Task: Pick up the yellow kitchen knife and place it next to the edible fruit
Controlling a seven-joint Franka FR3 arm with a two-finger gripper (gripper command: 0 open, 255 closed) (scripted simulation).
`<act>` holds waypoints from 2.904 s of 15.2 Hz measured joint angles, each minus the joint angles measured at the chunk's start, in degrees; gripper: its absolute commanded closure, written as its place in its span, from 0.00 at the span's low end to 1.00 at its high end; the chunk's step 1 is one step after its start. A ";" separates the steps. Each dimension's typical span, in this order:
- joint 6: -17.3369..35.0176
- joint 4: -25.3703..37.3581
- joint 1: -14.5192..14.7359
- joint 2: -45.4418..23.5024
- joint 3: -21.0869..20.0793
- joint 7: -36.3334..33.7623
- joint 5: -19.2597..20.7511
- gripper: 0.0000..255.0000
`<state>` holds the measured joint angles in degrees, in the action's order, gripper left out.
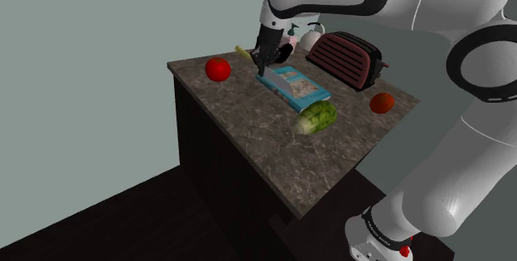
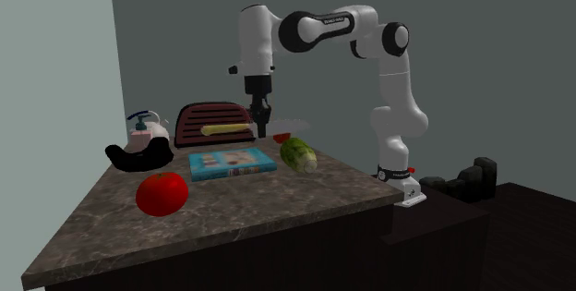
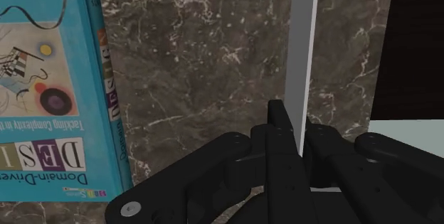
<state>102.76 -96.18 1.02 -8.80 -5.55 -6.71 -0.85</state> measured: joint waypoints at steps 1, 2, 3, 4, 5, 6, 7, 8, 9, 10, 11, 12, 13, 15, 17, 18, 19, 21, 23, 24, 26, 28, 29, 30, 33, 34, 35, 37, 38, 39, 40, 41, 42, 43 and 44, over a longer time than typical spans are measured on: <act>-0.22 -0.57 -0.32 0.77 0.21 0.54 -0.09 1.00; 0.13 -2.22 -0.73 2.06 0.49 1.23 -0.21 1.00; 0.32 -4.00 -1.31 3.62 0.92 2.25 -0.35 1.00; 0.37 -5.42 -1.93 4.97 1.43 3.37 -0.44 1.00; 0.81 -6.37 -2.44 5.47 1.87 4.33 -0.46 1.00; 0.79 -8.08 -3.05 7.10 2.40 5.47 -0.53 1.00; 1.12 -10.03 -3.67 8.75 2.98 6.69 -0.58 1.00; 1.20 -11.59 -4.23 10.19 3.54 7.82 -0.59 1.00; 1.49 -12.87 -4.81 11.18 4.16 9.02 -0.55 1.00; 1.95 -14.82 -5.26 12.62 4.64 9.96 -0.50 1.00; 1.98 -15.73 -5.92 13.47 5.38 11.30 -0.40 1.00; 1.88 -16.50 -6.44 14.34 5.99 12.39 -0.27 1.00; 2.28 -17.97 -7.04 15.39 6.70 13.67 -0.13 1.00; 2.24 -20.23 -8.10 17.65 7.99 15.89 0.22 1.00; 2.67 -22.16 -9.41 19.12 9.68 18.67 0.75 1.00; 2.31 -22.91 -9.95 20.21 10.37 19.81 1.01 1.00; 2.47 -24.22 -10.58 21.37 11.18 21.10 1.36 1.00; 2.54 -24.95 -11.82 22.05 12.92 23.80 1.98 1.00; 2.64 -26.12 -12.98 23.11 14.52 26.30 2.66 1.00; 2.66 -26.62 -13.47 23.63 15.18 27.33 2.96 1.00; 2.75 -27.84 -14.70 24.85 16.87 29.88 3.76 1.00; 2.35 -27.98 -15.96 25.47 18.72 32.64 4.55 1.00; 2.22 -28.45 -16.63 26.13 19.63 34.02 5.04 1.00; 2.23 -28.39 -17.05 26.11 20.30 35.02 5.28 1.00; 2.26 -28.09 -18.80 25.98 23.11 39.15 6.32 1.00; 1.88 -27.46 -19.46 25.80 24.21 40.80 6.65 1.00; 1.49 -26.31 -19.89 25.10 25.11 42.17 6.74 1.00; 2.06 -26.31 -21.03 24.71 27.04 45.03 7.29 1.00; 1.93 -26.22 -21.67 24.84 28.01 46.50 7.67 1.00; 1.75 -25.51 -22.19 24.39 29.00 48.01 7.81 1.00; 1.79 -24.48 -22.53 23.36 29.90 49.36 7.68 1.00; 1.76 -23.94 -23.09 22.92 30.92 50.92 7.81 1.00; 2.14 -23.73 -23.71 22.44 32.04 52.60 7.95 1.00; 2.17 -23.47 -24.14 22.19 32.79 53.78 8.03 1.00; 2.50 -23.02 -24.35 21.44 33.38 54.67 7.86 1.00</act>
<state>105.26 -119.20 -23.33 12.63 27.83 47.96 7.01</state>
